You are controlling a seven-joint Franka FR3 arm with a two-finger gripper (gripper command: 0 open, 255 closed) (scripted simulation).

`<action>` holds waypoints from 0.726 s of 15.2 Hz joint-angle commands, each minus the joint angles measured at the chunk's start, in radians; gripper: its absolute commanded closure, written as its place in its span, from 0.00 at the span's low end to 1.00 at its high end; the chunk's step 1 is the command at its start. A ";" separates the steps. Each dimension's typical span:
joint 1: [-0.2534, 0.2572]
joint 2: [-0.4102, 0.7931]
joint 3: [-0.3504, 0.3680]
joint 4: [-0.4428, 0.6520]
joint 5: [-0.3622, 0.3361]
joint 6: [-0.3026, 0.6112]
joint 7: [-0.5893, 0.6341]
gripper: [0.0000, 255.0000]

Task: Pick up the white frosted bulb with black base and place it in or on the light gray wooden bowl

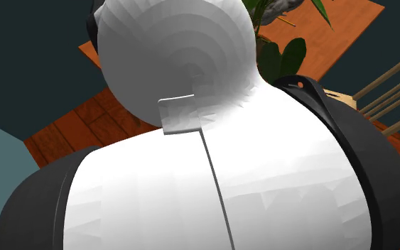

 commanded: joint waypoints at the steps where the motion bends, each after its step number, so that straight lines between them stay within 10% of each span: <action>1: 0.002 -0.022 0.000 0.021 -0.001 -0.043 0.000 0.00; 11: 0.004 -0.050 0.001 0.043 -0.002 -0.092 0.001 0.00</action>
